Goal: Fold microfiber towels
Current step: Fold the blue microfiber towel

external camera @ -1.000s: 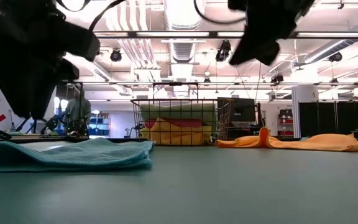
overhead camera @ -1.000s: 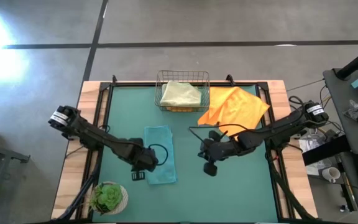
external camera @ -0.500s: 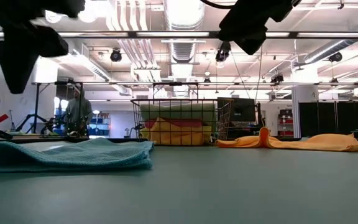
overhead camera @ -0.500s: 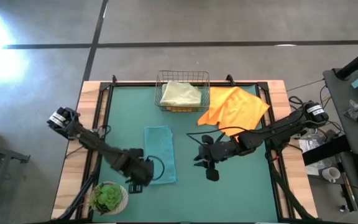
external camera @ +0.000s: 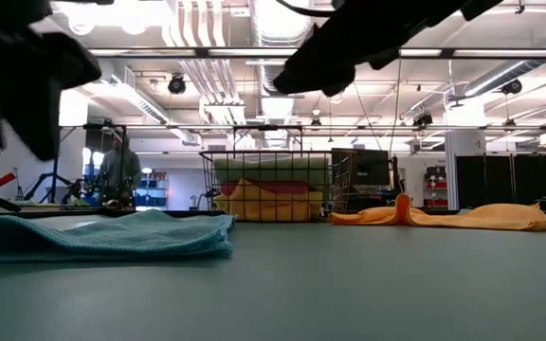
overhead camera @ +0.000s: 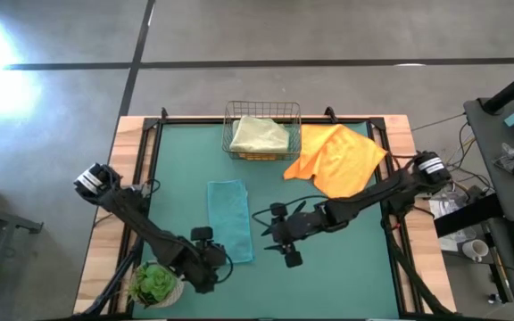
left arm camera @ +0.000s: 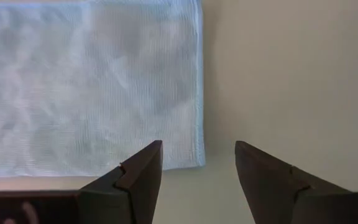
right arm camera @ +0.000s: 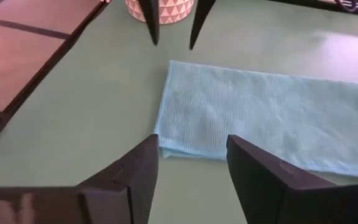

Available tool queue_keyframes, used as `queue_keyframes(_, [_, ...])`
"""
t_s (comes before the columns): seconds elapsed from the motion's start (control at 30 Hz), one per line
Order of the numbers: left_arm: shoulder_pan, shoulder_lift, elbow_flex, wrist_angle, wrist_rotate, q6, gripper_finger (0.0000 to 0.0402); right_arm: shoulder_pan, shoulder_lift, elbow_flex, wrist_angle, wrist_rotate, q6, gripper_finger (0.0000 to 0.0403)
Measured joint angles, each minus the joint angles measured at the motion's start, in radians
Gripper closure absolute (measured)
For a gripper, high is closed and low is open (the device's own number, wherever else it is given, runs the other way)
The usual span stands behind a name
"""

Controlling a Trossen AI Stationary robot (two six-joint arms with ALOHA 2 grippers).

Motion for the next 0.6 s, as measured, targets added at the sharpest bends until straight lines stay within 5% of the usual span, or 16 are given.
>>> queue_keyframes(0.6, [-0.005,0.117,-0.006,0.009,0.016,0.01,0.0215,-0.003,0.291,0.254,-0.097,-0.095,-0.066,0.0246])
